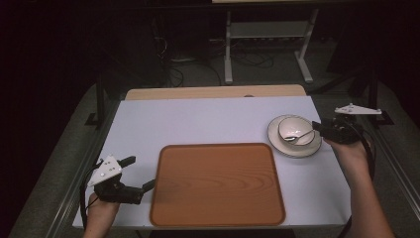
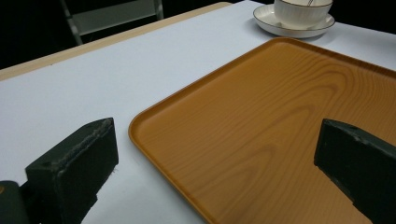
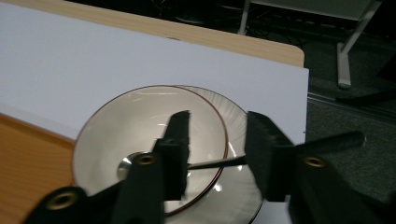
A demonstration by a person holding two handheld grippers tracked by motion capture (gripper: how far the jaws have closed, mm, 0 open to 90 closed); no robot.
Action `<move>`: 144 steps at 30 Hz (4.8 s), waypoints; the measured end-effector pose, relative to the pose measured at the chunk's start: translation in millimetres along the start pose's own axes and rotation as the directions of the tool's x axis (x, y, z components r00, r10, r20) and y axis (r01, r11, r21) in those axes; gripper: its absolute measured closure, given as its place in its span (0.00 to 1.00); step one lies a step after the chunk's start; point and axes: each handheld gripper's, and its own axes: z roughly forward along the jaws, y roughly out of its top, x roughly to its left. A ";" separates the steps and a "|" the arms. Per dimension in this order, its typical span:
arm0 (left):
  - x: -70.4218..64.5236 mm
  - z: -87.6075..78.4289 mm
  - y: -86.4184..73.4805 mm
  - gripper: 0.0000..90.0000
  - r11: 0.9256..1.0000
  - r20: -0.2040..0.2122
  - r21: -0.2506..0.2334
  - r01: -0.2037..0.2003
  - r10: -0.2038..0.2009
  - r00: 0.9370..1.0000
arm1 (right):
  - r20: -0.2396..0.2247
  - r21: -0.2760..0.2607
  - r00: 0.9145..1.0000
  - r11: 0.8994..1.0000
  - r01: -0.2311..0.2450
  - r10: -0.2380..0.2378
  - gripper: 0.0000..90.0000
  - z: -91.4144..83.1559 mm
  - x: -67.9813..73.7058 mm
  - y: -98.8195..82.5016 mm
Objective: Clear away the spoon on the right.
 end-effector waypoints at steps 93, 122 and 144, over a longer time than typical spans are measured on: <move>-2.6 3.2 1.4 0.00 1.000 0.005 0.011 -0.017 0.017 1.000 | -0.004 -0.123 0.997 0.990 -0.076 0.076 0.94 20.2 2.7 -18.7; -1.4 2.6 1.2 0.00 1.000 0.010 0.007 -0.016 0.015 1.000 | -0.055 -0.117 0.998 0.993 -0.020 0.014 0.99 23.2 3.3 1.6; -2.6 3.0 1.8 0.00 1.000 0.015 0.003 -0.022 0.022 1.000 | -0.151 -0.182 0.988 0.983 0.006 -0.034 0.99 -12.7 15.8 24.8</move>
